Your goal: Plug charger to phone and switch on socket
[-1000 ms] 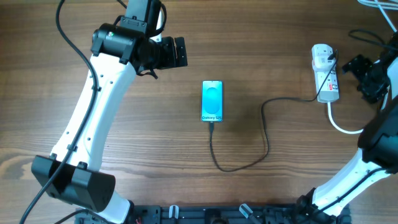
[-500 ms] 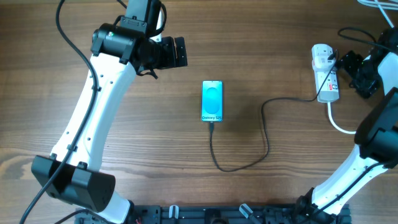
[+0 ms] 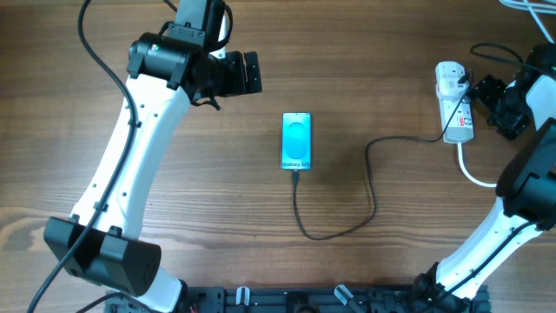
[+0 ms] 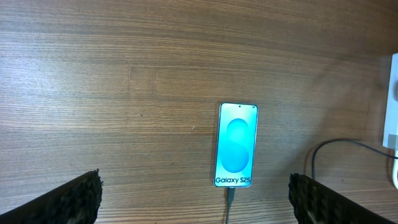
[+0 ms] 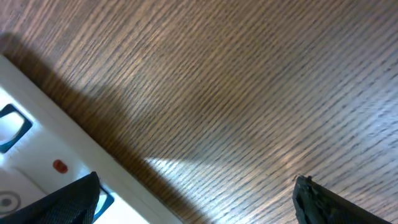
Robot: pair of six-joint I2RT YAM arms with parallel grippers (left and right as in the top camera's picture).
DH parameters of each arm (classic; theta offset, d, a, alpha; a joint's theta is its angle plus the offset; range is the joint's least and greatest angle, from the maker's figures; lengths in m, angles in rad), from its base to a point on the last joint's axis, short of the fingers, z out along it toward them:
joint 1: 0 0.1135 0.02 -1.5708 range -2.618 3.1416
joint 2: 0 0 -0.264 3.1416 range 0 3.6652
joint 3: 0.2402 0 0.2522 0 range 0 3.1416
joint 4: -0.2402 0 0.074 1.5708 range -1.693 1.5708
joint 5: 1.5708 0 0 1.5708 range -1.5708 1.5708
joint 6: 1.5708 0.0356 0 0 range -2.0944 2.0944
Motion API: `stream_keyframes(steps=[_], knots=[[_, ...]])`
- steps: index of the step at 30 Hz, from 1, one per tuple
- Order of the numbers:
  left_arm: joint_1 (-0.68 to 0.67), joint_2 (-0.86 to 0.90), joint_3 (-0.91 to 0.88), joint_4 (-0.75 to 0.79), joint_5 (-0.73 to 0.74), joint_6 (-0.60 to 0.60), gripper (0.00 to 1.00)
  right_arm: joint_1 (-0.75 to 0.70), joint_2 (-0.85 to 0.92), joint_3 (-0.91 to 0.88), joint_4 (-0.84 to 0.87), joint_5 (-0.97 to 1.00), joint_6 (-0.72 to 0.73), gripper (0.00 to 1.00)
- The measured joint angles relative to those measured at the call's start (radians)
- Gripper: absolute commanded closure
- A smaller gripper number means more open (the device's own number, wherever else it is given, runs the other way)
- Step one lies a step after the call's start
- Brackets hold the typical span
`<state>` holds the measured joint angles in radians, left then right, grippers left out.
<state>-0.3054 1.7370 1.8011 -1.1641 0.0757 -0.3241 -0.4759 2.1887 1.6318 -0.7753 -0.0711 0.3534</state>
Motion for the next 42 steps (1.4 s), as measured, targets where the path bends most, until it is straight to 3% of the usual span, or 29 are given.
stream_keyframes(steps=[17,25,32,37,42], knots=[[0.000,0.000,0.000,0.000,0.000,0.000,0.00,-0.011,0.000,0.007,-0.058,-0.095,-0.043,0.00],[0.000,0.000,0.000,0.000,0.000,0.000,0.00,-0.042,-0.031,-0.003,-0.314,-0.134,-0.017,0.00],[0.000,0.000,0.000,0.000,0.000,0.000,0.00,-0.079,-0.498,-0.018,-0.519,-0.107,-0.034,0.00],[0.000,0.000,0.000,-0.001,0.000,0.000,0.00,-0.078,-0.883,-0.209,-0.528,-0.186,-0.116,0.00],[0.000,0.000,0.000,0.000,0.000,0.000,0.00,-0.076,-1.085,-0.300,-0.642,-0.292,-0.146,0.00]])
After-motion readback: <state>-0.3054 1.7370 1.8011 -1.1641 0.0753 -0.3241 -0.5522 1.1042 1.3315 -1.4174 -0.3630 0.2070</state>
